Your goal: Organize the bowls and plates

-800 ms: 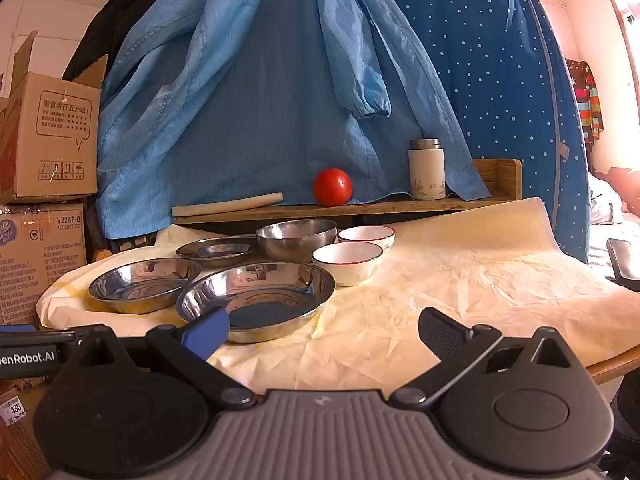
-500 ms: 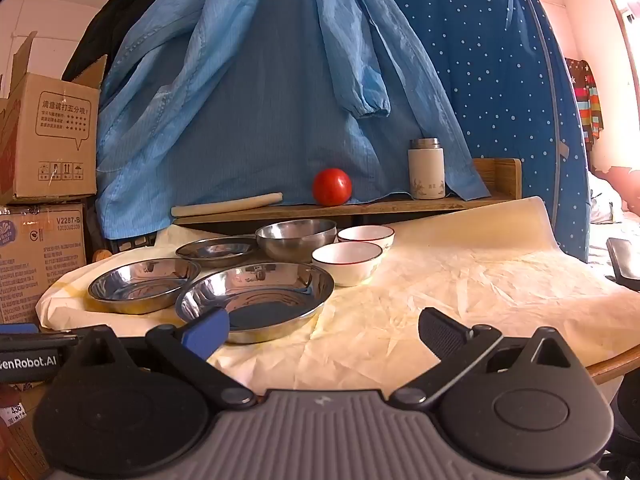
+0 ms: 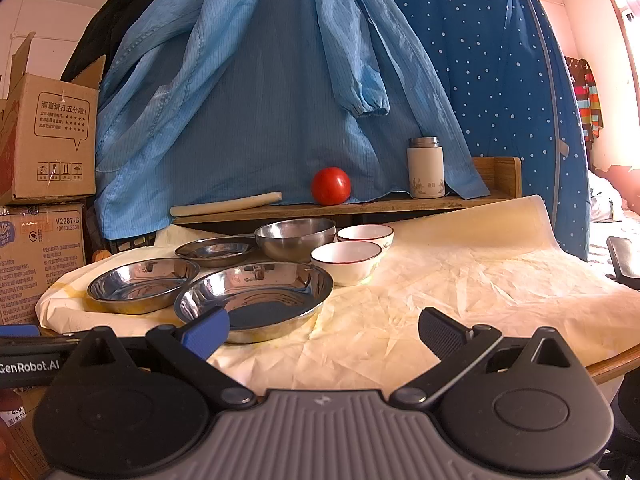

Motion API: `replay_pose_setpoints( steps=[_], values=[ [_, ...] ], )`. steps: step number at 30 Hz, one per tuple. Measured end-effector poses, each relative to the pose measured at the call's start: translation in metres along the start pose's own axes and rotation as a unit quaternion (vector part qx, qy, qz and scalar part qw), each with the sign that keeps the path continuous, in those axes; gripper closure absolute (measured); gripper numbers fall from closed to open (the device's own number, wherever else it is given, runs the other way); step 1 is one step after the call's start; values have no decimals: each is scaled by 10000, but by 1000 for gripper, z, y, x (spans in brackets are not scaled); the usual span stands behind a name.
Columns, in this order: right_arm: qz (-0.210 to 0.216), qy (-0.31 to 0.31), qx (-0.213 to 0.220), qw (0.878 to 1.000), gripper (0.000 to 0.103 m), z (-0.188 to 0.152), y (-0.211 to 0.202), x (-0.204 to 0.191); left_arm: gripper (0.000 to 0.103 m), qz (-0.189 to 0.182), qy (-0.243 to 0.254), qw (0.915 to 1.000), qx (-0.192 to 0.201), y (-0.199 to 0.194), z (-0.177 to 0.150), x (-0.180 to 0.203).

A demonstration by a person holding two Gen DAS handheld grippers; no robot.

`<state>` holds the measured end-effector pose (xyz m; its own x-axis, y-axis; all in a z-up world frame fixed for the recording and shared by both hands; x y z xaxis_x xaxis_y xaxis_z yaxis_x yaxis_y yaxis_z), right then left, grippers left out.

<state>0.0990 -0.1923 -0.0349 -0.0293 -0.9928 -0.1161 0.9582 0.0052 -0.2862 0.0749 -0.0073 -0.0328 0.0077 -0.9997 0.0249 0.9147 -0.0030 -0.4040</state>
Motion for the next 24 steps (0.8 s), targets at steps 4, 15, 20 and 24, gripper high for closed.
replay_pose_setpoints(
  steps=[4,15,20,24],
  values=[
    [2,-2,-4,10000,0,0,0,0,1,11,-7,10000,-4,0,-1,-1],
    [1,1,-8,10000,0,1,-1,0,1,22,-1,10000,-10,0,-1,-1],
    [2,2,-12,10000,0,0,-1,-1,1,28,3,10000,-16,1,-1,-1],
    [1,3,-16,10000,0,0,-1,-1,1,29,8,10000,-24,1,-2,-1]
  ],
)
Point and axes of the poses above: each gripper's, at about its wrist camera, not at the fingertips, and y roughly the way its jaws point, x to its right, z to its top, the point moved 8 cm from there along y, roughly the way its jaws point
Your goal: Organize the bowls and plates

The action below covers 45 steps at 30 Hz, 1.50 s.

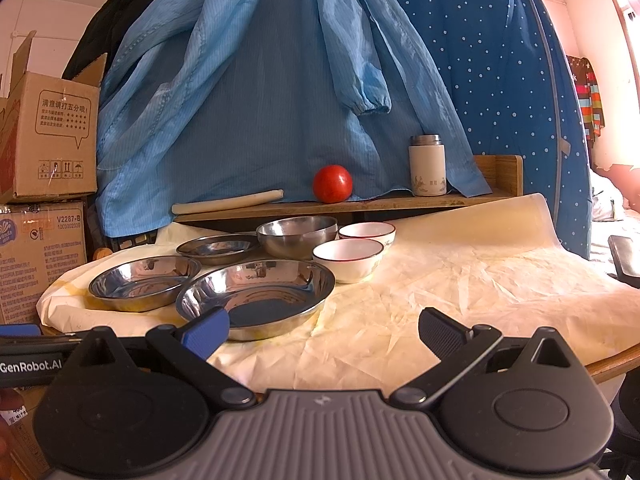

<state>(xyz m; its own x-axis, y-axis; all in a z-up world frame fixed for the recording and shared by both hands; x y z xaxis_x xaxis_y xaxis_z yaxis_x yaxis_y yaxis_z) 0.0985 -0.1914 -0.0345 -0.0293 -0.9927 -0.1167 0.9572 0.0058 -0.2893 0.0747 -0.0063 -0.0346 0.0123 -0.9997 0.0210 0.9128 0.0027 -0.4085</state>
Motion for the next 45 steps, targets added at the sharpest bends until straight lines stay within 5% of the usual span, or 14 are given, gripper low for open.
replay_pose_setpoints(
  steps=[45],
  values=[
    [-1,-3,-16,10000,0,0,0,-1,1,-8,-20,10000,-58,1,-3,3]
  ],
)
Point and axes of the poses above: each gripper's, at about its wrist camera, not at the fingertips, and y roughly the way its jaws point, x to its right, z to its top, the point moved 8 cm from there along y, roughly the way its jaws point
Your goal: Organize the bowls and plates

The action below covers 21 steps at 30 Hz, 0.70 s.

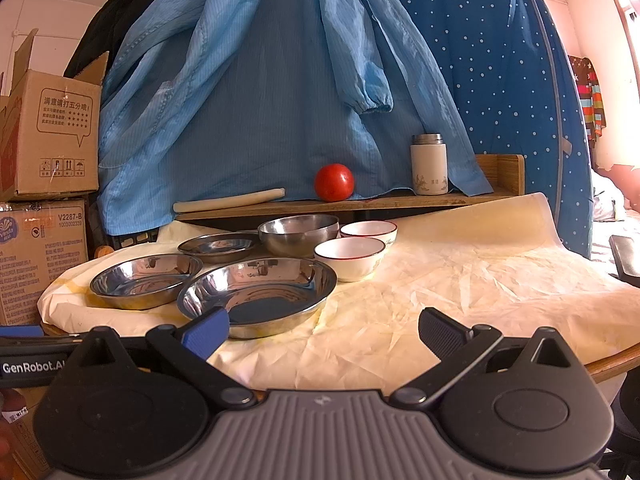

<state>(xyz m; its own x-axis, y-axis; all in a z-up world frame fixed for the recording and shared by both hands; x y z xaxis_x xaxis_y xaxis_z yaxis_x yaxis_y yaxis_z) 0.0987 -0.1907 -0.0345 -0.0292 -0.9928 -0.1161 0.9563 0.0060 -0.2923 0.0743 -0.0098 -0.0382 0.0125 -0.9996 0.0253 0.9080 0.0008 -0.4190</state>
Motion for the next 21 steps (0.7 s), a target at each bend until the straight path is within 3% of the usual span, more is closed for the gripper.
replay_pose_setpoints(
  steps=[12,21],
  values=[
    [-115,123,145,9998,0,4,9,3,1,129,-298,9994,-98,15,14,-18],
    [152,-54,276,9995,0,33,42,-2,1,700,-797,9943,57,44,55,-63]
  ],
)
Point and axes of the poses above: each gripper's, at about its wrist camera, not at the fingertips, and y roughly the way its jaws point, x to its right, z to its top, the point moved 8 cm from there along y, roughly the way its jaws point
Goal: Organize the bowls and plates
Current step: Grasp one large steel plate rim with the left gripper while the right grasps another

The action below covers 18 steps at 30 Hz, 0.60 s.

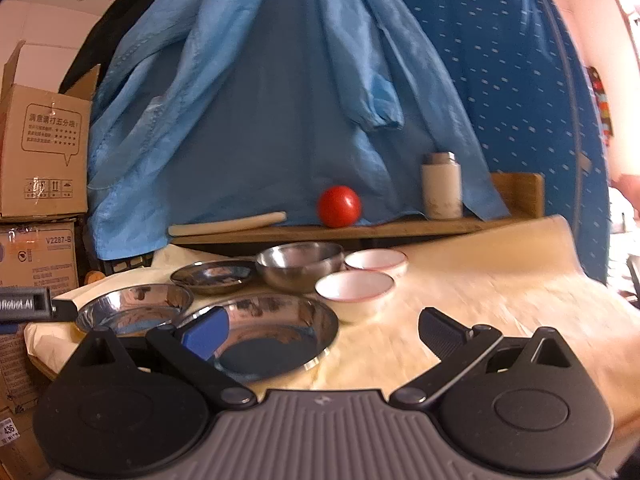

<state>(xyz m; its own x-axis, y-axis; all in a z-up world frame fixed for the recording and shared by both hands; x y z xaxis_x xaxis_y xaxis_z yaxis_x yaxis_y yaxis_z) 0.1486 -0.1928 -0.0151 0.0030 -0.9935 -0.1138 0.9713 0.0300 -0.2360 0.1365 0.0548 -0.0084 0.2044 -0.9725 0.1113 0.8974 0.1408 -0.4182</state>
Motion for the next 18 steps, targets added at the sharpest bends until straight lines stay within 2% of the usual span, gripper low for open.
replay_pose_setpoints(
  steps=[9,14,18],
  values=[
    [749,-295,14,9968,0,28,51,-41,1,210,-156,9994,-207,52,25,-16],
    [1299,-511,-455,9892,0,34,87,-75,1,204,-342,9979,-503,75,25,-23],
    [1576,-413,-775,9836,0,36,112,-95,1,37,-424,9977,-537,84,24,-24]
  ],
)
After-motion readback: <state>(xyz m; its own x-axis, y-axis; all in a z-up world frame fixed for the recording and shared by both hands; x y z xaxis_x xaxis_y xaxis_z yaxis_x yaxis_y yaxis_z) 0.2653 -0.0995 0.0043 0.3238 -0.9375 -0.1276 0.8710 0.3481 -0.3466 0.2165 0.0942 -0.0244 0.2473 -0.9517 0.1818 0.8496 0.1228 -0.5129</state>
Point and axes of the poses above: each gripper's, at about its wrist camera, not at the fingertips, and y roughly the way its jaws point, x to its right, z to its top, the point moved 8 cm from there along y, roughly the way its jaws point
